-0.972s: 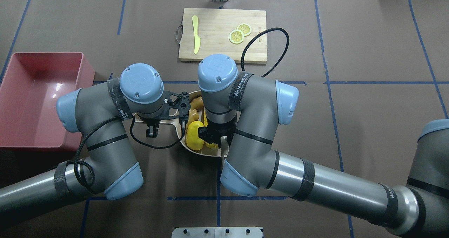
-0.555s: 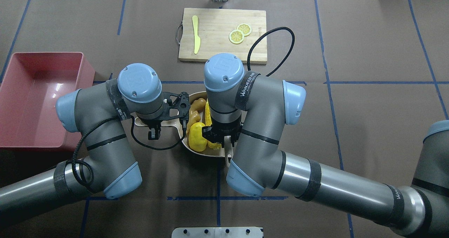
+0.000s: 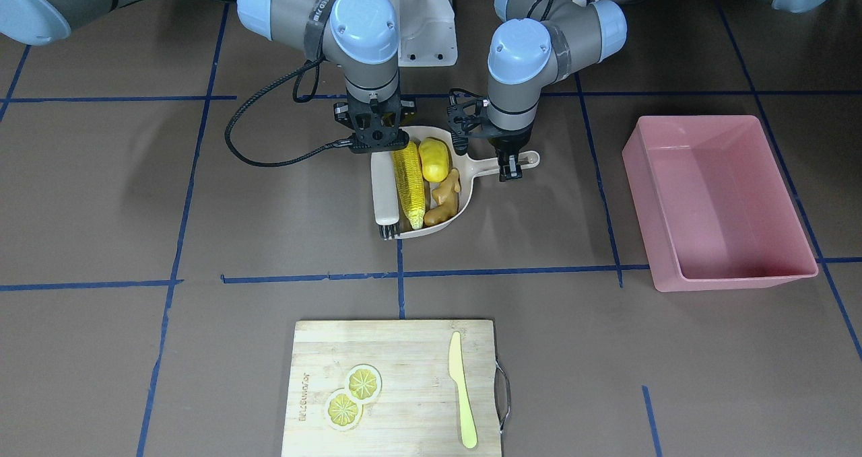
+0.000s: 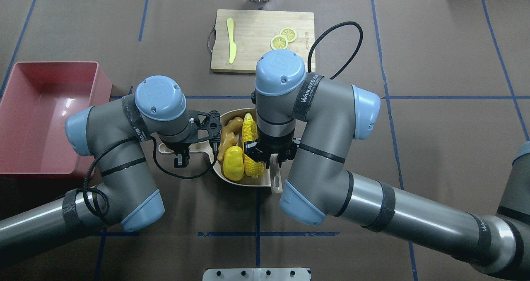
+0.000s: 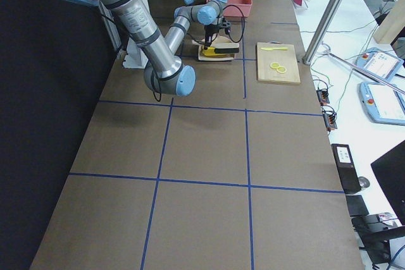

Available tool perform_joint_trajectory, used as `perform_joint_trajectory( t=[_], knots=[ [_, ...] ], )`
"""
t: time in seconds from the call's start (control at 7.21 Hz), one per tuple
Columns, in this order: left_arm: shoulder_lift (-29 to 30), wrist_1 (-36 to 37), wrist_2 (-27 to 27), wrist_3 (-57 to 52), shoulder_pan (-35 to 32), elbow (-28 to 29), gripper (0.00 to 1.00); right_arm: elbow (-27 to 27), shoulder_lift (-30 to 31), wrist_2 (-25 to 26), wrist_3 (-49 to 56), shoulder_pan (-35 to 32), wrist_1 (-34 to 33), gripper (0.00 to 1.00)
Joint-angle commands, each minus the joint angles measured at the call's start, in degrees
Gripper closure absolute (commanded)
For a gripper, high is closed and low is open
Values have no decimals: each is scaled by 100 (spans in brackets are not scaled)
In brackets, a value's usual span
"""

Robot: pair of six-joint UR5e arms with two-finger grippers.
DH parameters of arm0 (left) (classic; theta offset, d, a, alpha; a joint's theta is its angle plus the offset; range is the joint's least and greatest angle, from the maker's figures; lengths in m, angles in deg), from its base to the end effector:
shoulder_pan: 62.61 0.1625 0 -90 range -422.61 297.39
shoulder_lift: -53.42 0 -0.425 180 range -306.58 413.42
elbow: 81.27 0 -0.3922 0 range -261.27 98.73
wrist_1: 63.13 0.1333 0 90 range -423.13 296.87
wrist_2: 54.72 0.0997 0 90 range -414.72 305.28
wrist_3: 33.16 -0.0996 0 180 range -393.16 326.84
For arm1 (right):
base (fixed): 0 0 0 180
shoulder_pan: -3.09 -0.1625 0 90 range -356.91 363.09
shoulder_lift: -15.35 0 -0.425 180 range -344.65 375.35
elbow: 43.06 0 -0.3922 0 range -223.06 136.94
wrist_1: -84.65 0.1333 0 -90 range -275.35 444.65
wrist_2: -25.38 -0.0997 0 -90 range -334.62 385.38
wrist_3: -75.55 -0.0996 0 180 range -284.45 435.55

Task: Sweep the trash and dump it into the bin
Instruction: 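Lift the loaded dustpan with the left gripper while the right gripper withdraws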

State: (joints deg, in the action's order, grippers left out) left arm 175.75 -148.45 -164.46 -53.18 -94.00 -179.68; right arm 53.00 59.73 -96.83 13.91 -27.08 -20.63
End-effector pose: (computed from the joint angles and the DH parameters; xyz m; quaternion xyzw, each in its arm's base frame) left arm 0.5117 -0.4290 0.2828 0.2339 0.2546 0.6346 0.6912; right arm -0.5452 -0.4097 0.1607 -0.0832 -0.3906 -0.0722 0.9139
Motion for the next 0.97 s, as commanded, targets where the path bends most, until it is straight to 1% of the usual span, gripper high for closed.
perform_joint_trajectory(
  t=[0.0, 0.14, 0.42, 0.56, 0.69, 0.83],
  knots=[
    [-7, -159, -502, 15, -130, -3, 100, 664, 437, -197, 82, -251, -1, 100],
    [-68, -413, -878, 111, -235, -3, 100, 912, 683, -328, 326, -452, -1, 100],
    [-235, -783, -953, 130, -385, 6, 100, 976, 782, -330, 425, -655, -19, 100],
    [-236, -811, -1214, 130, -481, 6, 100, 993, 800, -338, 434, -813, -36, 100],
    [-244, -985, -1538, 130, -665, 6, 100, 1132, 983, -373, 469, -962, -36, 100],
    [-236, -1013, -1829, 130, -910, 6, 100, 1395, 1263, -574, 548, -1155, -45, 100]
  ],
)
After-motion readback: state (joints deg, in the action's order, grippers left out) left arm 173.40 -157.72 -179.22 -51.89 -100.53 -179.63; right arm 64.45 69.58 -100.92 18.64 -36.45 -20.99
